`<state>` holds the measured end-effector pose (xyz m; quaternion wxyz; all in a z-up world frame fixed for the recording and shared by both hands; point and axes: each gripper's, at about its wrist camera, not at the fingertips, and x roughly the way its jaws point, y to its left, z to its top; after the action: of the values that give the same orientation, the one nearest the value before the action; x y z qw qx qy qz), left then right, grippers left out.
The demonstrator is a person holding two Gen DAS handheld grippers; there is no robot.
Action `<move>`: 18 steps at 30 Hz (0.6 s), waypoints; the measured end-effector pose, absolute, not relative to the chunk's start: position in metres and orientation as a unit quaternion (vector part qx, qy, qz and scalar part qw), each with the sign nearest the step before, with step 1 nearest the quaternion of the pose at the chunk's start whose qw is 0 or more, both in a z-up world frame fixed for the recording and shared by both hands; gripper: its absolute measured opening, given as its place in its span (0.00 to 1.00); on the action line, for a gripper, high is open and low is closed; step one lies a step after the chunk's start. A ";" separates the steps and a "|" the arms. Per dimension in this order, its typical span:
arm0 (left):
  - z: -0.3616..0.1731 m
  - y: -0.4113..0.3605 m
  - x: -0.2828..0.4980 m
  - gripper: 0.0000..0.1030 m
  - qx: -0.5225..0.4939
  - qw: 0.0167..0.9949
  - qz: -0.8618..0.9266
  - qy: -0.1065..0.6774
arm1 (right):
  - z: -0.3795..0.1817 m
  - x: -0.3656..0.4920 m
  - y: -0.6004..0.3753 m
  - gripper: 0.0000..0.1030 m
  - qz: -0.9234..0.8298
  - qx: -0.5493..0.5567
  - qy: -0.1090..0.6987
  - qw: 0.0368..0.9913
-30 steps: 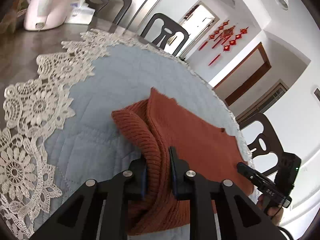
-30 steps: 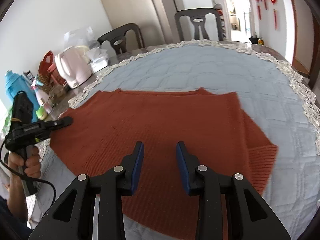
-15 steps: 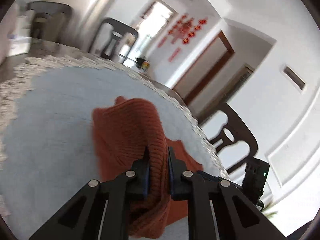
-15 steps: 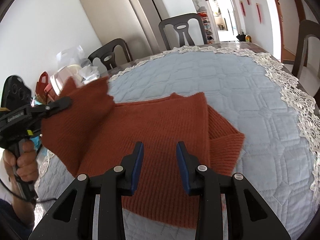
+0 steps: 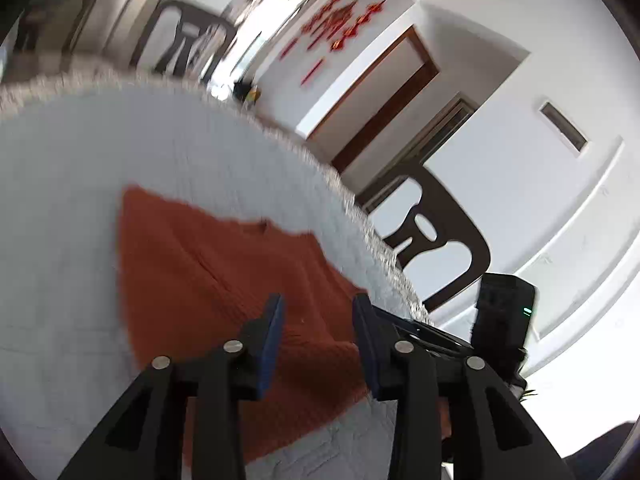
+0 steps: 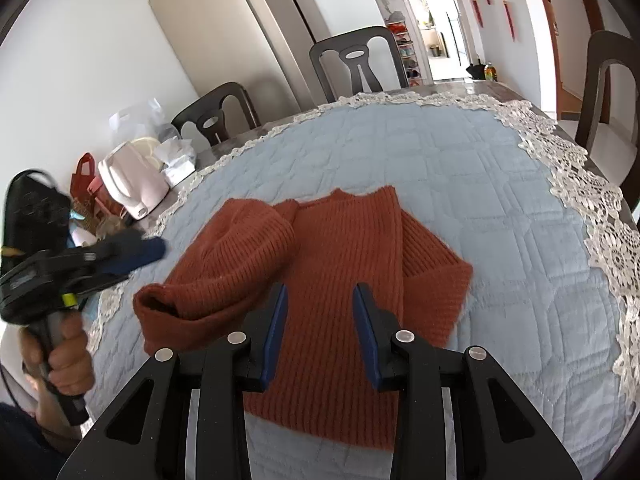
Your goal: Fold small clothes
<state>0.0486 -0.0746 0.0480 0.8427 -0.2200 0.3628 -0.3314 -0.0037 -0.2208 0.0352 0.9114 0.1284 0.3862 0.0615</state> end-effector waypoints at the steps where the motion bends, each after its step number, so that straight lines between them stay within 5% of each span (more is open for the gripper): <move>1: 0.052 -0.066 0.044 0.42 -0.218 0.850 -0.326 0.351 | 0.036 -0.003 -0.220 0.34 0.063 0.128 0.385 0.912; 9: 0.043 -0.025 0.041 0.42 -0.170 0.896 -0.212 0.350 | 0.037 0.013 -0.204 0.34 0.123 0.168 0.393 0.895; 12: 0.032 -0.026 0.043 0.42 -0.163 0.893 -0.210 0.363 | 0.032 0.020 -0.210 0.48 0.152 0.229 0.403 0.873; 18: 0.016 -0.050 0.040 0.42 -0.127 0.885 -0.231 0.382 | 0.016 0.037 -0.214 0.48 0.158 0.292 0.441 0.834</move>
<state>0.0404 -0.0496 0.0158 0.8855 -0.1272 0.3824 -0.2312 0.0367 -0.2143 0.0159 0.8342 0.2916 0.4407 0.1577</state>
